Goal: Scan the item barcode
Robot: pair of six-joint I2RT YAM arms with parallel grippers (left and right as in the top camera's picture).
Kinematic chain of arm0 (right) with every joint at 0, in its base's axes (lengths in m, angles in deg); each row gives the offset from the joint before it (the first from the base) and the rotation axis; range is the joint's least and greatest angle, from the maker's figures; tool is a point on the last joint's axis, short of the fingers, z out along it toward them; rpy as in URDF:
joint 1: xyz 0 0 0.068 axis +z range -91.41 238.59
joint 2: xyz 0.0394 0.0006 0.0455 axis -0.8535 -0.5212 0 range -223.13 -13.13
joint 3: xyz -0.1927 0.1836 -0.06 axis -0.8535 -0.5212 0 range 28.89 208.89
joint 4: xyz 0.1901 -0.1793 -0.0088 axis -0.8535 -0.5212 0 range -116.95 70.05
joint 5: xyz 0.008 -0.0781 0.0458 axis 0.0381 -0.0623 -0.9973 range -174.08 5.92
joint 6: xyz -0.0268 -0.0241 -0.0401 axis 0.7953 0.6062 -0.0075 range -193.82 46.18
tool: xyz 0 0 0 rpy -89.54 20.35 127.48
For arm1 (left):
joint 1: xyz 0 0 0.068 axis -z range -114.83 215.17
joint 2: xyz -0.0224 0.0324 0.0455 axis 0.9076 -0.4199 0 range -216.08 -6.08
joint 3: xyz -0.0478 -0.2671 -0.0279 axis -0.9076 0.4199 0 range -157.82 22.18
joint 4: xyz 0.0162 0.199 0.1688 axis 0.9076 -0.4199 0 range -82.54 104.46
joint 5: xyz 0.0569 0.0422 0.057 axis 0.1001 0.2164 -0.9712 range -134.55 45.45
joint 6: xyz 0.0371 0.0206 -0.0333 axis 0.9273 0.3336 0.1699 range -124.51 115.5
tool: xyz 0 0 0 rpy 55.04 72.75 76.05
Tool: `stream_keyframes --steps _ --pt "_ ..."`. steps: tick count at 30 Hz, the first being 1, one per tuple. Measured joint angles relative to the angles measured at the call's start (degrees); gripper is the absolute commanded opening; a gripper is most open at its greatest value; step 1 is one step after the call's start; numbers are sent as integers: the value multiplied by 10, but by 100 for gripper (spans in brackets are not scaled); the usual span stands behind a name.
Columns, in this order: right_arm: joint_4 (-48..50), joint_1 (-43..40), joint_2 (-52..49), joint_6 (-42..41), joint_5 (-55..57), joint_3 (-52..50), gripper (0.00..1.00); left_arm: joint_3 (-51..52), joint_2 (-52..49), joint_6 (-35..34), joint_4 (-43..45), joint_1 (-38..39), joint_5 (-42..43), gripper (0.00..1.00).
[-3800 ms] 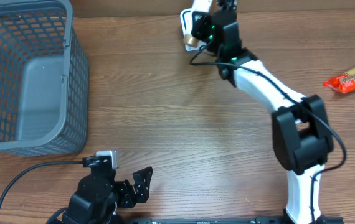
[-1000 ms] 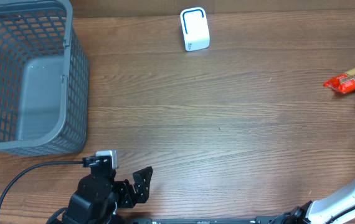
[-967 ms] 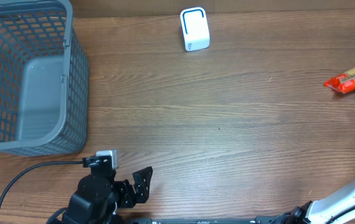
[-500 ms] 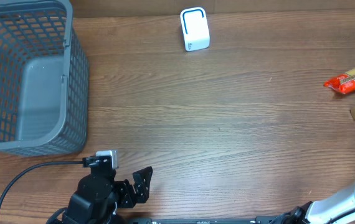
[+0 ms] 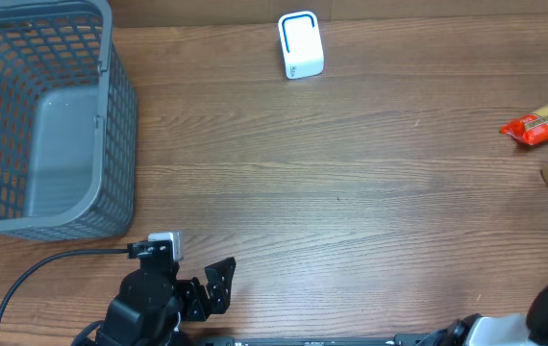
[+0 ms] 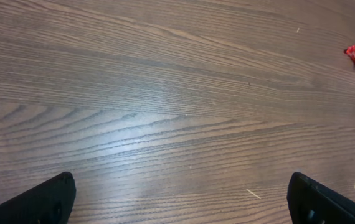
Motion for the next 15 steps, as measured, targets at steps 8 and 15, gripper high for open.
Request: stream_keyframes --steps 8,15 --pt "18 126 174 34 -15 -126 100 0 0 0 0 0 0 100" --pt "24 238 285 49 -19 -261 100 0 0 0 0 0 0 100"
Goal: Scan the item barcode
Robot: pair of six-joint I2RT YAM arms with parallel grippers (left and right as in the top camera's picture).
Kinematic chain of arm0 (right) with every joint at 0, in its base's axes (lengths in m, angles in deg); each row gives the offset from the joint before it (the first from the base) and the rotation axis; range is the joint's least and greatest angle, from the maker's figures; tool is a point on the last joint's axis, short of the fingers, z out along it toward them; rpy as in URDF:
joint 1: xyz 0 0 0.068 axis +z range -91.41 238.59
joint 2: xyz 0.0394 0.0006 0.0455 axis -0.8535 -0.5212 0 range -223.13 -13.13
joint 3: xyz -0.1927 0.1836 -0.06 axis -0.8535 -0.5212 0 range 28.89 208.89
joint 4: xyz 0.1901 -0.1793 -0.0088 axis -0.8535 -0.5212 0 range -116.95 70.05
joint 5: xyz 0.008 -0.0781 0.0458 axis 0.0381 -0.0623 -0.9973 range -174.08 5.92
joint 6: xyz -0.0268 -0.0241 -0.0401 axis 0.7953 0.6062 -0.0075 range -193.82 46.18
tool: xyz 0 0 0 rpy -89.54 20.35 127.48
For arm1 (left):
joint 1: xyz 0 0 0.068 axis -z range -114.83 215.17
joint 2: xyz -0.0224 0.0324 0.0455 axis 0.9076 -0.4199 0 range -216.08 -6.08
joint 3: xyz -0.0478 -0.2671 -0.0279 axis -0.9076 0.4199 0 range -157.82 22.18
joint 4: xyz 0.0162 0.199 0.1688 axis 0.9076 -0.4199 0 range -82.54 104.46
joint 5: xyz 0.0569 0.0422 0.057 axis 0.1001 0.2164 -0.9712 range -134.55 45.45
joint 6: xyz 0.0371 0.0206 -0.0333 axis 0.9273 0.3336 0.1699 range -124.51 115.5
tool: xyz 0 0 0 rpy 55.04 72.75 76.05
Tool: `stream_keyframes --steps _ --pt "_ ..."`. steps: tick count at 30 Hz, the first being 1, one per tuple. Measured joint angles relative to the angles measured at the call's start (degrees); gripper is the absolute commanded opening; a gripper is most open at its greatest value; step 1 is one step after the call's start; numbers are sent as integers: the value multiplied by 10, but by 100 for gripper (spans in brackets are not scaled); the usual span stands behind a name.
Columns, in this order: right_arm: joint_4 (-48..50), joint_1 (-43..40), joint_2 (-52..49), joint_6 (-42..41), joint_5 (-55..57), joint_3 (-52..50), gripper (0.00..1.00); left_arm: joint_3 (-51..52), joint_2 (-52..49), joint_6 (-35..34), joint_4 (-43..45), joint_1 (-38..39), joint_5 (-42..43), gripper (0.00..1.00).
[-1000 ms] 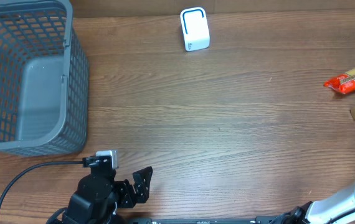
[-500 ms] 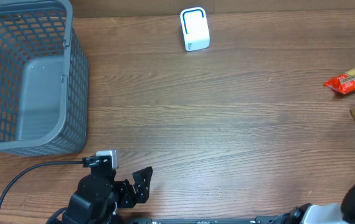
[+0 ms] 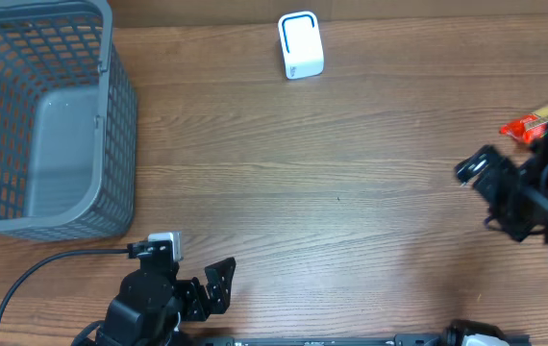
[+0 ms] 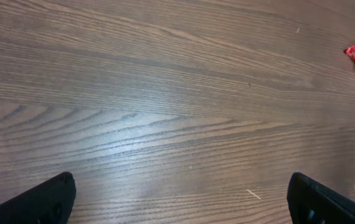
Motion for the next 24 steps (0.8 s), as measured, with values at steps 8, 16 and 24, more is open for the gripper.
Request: stream_keyframes --steps 8,16,24 --pt "-14 103 163 2 -1 -54 100 0 0 0 0 0 0 99" --pt "-58 130 338 6 0 -54 100 0 0 0 0 0 0 100" --pt "-99 131 408 6 0 -54 100 0 0 0 0 0 0 100"
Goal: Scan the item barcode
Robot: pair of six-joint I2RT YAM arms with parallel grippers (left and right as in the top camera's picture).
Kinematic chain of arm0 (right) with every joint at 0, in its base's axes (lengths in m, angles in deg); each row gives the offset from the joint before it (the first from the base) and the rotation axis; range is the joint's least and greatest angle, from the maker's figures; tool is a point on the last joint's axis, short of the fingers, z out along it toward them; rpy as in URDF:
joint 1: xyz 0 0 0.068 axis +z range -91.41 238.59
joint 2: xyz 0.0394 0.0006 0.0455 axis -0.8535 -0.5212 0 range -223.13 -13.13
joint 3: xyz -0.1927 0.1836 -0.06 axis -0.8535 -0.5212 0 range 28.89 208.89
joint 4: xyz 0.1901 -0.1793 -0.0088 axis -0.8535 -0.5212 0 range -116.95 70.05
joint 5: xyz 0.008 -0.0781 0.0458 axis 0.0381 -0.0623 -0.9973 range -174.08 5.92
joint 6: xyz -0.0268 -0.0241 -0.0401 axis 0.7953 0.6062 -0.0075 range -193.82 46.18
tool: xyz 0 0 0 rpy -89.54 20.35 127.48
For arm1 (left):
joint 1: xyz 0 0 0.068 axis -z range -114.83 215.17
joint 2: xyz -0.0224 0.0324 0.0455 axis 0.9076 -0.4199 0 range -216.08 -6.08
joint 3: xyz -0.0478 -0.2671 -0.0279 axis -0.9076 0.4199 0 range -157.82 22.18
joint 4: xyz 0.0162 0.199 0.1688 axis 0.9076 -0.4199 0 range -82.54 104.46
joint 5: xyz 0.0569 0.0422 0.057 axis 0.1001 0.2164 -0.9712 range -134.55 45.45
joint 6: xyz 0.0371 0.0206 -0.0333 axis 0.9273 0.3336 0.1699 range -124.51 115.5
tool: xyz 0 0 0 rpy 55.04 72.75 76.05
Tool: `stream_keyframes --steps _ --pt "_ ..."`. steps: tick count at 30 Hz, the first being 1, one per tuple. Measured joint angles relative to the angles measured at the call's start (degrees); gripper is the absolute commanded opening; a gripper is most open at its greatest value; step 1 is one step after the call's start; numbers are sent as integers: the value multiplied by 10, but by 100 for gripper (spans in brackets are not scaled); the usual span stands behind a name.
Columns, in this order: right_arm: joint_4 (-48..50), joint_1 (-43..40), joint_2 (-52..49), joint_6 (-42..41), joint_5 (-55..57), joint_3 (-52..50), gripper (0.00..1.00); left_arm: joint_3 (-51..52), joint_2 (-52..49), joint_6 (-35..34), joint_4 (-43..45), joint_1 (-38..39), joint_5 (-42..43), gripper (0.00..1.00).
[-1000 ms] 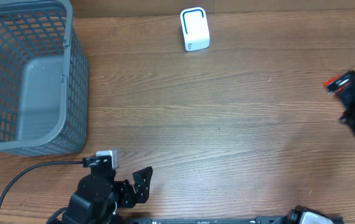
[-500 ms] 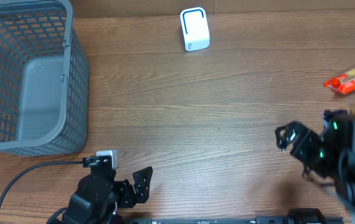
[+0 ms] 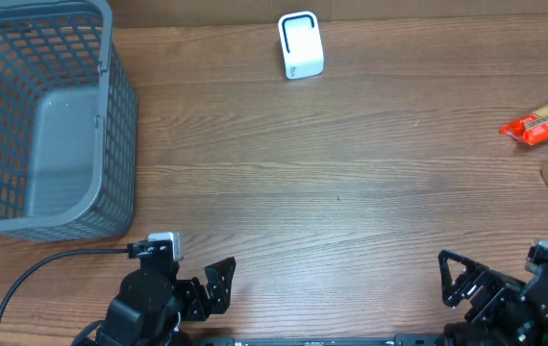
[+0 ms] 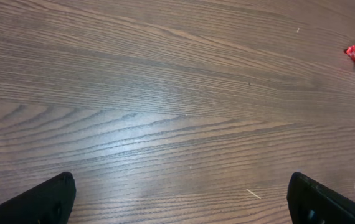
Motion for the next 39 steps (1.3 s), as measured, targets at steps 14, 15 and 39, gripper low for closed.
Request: stream_keyframes --steps 14,15,39 --pt "-49 0 0 0 0 -2 100 0 0 0 0 0 0 99" --pt "-49 0 0 0 0 -2 100 0 0 0 0 0 0 100" --pt "226 0 94 130 5 -148 100 0 0 0 0 0 0 100"
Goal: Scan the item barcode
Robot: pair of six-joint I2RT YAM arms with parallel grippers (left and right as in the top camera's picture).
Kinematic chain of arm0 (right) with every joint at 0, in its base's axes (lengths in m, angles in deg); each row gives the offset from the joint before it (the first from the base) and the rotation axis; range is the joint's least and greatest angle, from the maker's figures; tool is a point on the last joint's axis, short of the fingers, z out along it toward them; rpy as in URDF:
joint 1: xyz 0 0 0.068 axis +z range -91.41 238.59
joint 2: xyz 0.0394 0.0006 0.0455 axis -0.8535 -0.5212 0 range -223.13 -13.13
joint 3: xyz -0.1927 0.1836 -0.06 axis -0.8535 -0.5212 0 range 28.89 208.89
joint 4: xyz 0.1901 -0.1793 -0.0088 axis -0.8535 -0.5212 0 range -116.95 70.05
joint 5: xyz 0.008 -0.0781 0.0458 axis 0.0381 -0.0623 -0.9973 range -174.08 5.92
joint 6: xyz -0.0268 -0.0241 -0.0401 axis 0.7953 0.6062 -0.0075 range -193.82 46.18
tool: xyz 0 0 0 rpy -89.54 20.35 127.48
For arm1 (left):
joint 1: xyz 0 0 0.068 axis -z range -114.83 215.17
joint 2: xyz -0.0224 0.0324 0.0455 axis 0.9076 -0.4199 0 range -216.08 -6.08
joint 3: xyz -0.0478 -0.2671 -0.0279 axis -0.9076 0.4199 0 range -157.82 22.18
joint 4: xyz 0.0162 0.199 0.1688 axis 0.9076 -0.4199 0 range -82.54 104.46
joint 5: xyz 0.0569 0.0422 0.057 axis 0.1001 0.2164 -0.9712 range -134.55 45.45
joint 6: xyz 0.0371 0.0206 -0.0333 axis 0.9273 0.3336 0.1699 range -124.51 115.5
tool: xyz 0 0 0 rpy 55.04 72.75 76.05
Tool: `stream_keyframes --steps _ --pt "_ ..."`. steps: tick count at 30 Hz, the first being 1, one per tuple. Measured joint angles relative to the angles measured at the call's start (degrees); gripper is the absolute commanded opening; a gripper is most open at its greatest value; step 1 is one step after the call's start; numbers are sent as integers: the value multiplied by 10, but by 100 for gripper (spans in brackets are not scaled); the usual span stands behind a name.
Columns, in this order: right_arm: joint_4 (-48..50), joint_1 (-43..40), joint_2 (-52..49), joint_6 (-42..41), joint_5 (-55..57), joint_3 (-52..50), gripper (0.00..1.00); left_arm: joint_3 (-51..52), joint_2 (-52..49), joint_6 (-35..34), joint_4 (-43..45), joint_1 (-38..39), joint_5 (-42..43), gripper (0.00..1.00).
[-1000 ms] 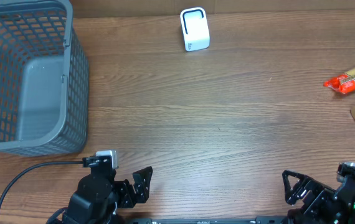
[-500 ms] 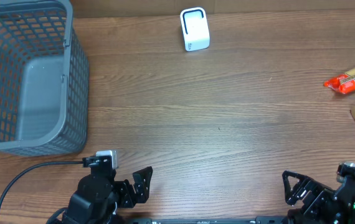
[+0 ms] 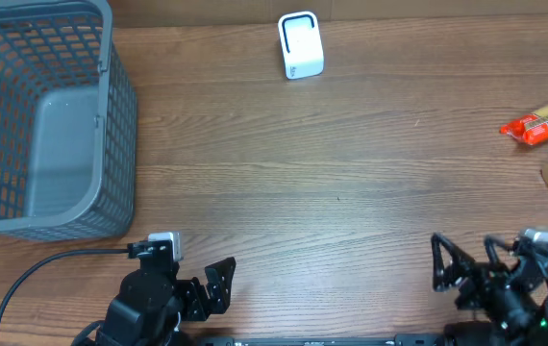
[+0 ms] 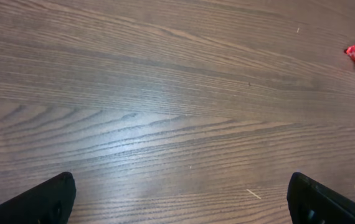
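A red snack packet (image 3: 541, 121) lies at the table's right edge, with a small tan bottle and a silvery item beside it. The left wrist view catches the red packet far off at top right. A white scanner (image 3: 300, 44) stands at the back centre. My left gripper (image 3: 211, 287) rests open at the front left, its fingers (image 4: 37, 200) wide apart over bare wood. My right gripper (image 3: 465, 263) sits open at the front right, well short of the items and holding nothing.
A grey mesh basket (image 3: 111, 125) fills the back left corner. A black cable (image 3: 34, 272) runs from the left arm toward the front edge. The wooden table (image 3: 332, 183) spreads between the arms and the scanner.
My right gripper has shifted a little to the left and away from the front edge, still open. The left arm and all the items stay where they were.
At first only a dark part of my right arm showed at the front right corner. Then the right gripper was up beside the items at the right edge. After that it was back at the front edge, empty, and now sits slightly farther in. The items have not moved.
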Motion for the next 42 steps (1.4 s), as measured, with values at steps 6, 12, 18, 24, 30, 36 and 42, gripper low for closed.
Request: stream_keyframes --steps 6,12,18,24,30,36,42 --pt "177 0 59 14 0 -145 100 0 0 0 0 0 0 100" --pt "303 0 83 19 -1 -265 100 0 0 0 0 0 0 100" --pt "422 -1 120 51 -33 -356 100 0 0 0 0 0 0 100" --pt "450 -35 123 68 -56 -379 100 0 0 0 0 0 0 100" --pt "455 -53 123 74 -34 -379 100 0 0 0 0 0 0 100" --pt "494 -56 124 76 -16 -399 100 0 0 0 0 0 0 100" --pt "524 -56 124 78 -17 -443 100 0 0 0 0 0 0 100"
